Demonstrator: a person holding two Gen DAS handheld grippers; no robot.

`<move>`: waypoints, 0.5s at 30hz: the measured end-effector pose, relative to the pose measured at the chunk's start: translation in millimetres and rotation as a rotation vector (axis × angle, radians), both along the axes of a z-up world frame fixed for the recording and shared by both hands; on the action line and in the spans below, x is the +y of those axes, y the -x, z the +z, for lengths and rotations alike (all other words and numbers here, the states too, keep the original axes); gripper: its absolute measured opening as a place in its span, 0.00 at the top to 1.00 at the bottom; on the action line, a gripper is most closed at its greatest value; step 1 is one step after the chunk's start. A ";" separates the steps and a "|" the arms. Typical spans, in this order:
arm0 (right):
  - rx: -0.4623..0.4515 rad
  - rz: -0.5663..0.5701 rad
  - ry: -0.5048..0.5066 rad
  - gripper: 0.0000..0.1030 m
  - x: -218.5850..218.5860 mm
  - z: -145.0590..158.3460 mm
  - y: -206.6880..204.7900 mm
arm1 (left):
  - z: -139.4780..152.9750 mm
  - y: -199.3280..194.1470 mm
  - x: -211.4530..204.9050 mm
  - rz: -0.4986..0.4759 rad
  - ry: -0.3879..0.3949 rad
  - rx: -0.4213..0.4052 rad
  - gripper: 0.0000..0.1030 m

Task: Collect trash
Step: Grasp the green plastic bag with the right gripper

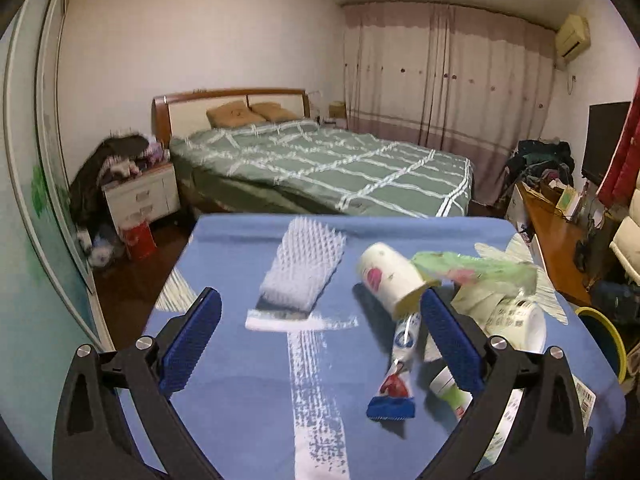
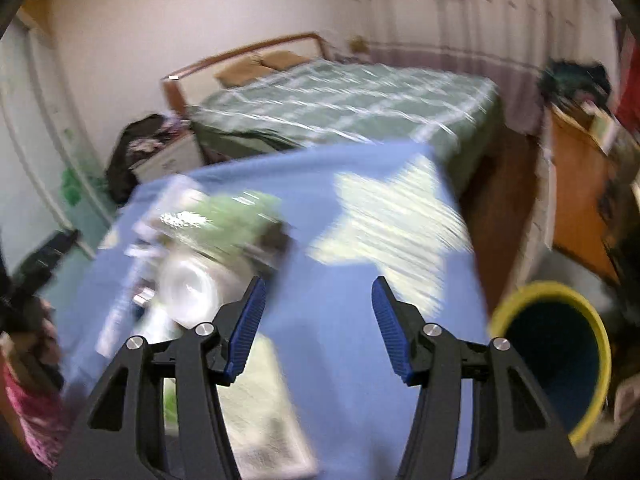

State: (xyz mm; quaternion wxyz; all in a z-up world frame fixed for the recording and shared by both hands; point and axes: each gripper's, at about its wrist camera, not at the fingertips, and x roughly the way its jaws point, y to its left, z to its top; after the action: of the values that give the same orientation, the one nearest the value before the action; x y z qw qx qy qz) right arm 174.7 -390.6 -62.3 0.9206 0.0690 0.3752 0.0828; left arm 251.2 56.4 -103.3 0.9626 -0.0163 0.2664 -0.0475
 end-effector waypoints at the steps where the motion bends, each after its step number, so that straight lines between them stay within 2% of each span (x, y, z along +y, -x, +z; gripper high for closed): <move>1: -0.020 0.042 0.010 0.48 18.1 5.5 -6.1 | -3.3 -2.3 0.3 0.008 0.004 0.014 0.05; 5: -0.042 0.164 0.073 0.48 77.7 13.5 -34.5 | -3.3 2.3 11.6 0.049 0.024 0.002 0.05; 6: -0.046 0.179 0.094 0.44 87.2 13.4 -40.0 | -2.2 3.6 16.6 0.060 0.037 -0.004 0.05; 7: -0.062 0.197 0.143 0.35 103.1 14.4 -45.7 | -0.9 5.0 20.7 0.065 0.050 -0.006 0.05; 9: -0.102 0.219 0.235 0.29 124.9 13.6 -50.2 | -0.5 6.1 26.8 0.076 0.073 -0.005 0.05; 11: -0.129 0.251 0.346 0.29 146.5 8.8 -51.3 | -1.8 5.9 31.7 0.078 0.097 0.004 0.05; 15: -0.102 0.276 0.454 0.29 167.4 -7.0 -71.1 | -2.6 5.0 30.3 0.073 0.108 0.017 0.05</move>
State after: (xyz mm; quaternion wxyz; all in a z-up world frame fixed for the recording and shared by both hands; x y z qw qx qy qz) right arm 245.9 -223.2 -69.3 0.9103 -0.1954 0.3431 0.1245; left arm 246.3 86.7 -105.9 0.9590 -0.0782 0.2710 -0.0265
